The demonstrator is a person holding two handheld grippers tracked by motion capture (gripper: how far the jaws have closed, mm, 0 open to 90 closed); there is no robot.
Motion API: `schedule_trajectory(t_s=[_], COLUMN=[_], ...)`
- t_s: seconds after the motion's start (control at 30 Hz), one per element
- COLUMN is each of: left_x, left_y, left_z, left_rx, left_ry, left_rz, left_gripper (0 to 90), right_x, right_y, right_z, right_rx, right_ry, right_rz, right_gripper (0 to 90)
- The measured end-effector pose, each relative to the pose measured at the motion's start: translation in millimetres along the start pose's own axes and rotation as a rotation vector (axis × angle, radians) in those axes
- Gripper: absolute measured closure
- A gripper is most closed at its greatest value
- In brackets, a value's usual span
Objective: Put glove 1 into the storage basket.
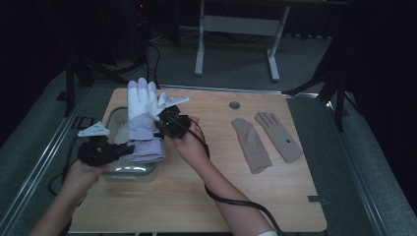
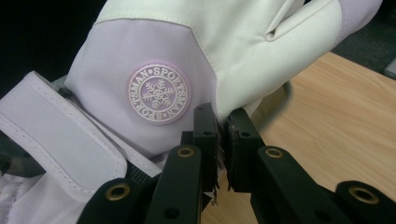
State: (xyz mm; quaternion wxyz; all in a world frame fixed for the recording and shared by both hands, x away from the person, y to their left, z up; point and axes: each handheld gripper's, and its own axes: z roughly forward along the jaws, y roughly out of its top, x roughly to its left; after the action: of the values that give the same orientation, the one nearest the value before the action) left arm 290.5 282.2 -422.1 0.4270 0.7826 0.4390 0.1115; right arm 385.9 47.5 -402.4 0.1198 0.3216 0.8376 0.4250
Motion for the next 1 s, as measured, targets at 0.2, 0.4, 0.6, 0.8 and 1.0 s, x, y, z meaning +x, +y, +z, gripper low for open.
schedule_trajectory(t_s=[0.2,0.4,0.6,0.8,1.0], left_x=[18.0,34.1,43.4,47.3,47.5], left_y=[-15.3,-30.1,-39.9,-47.7,-50.3], left_z=[-7.3,4.6,18.1,22.2,25.0], left_rx=[0.01,0.06,0.115,0.155,0.192], left_ry=[0.032,0.023,0.017,0.0,-0.027], left_rz=[-0.037,-0.088,-0.146,-0.185,-0.21], left_gripper=[81.6,81.4,81.6,81.3,76.4], right_x=[16.3,20.8,20.6,19.3,18.7], right_y=[8.4,2.1,-9.0,-18.0,-18.6], right_z=[24.3,51.4,73.7,91.4,102.1], right_rx=[0.019,0.072,0.124,0.199,0.272], right_ry=[0.015,0.014,0.012,0.041,0.063], right_rz=[-0.008,-0.017,-0.026,0.014,0.009], right_gripper=[84.1,84.2,84.5,84.4,82.6])
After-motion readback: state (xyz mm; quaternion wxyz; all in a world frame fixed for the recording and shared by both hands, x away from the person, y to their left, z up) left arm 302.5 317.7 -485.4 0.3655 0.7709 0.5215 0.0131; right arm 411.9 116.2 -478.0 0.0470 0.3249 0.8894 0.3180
